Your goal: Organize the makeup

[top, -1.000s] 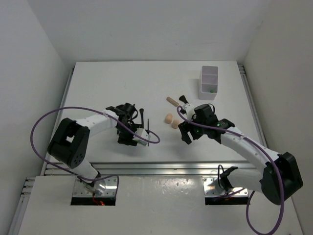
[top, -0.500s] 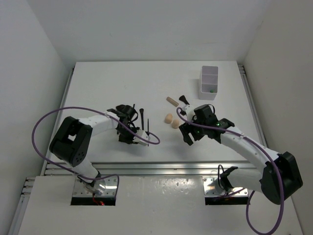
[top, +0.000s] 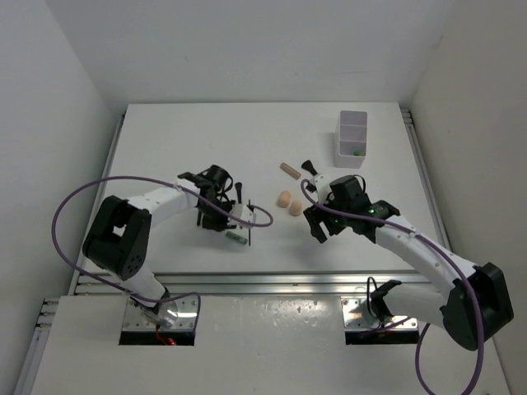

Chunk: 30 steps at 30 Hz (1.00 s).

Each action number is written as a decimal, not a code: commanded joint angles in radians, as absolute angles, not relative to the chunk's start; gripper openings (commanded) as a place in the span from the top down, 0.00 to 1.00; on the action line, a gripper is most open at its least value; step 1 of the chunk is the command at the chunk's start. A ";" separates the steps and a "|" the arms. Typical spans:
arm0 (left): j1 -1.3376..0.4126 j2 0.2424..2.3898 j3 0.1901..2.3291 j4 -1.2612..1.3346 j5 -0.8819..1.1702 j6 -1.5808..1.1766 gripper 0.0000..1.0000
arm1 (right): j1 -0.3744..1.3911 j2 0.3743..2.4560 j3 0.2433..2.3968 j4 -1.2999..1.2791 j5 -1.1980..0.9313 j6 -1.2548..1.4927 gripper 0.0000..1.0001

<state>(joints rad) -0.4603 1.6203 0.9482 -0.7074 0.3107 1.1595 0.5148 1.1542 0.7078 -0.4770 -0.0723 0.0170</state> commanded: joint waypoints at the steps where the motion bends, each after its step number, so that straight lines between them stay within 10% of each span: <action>1: -0.417 1.601 1.141 -0.767 0.382 1.068 1.00 | 0.492 1.102 0.747 -0.443 -0.051 0.047 0.23; 12: -0.385 1.727 1.624 -0.672 0.689 0.651 1.00 | 0.309 0.994 0.700 -0.405 -0.020 0.146 0.18; 30: -0.586 2.261 2.043 0.484 0.463 -0.146 1.00 | -0.160 0.945 0.585 -0.270 -0.221 0.321 0.19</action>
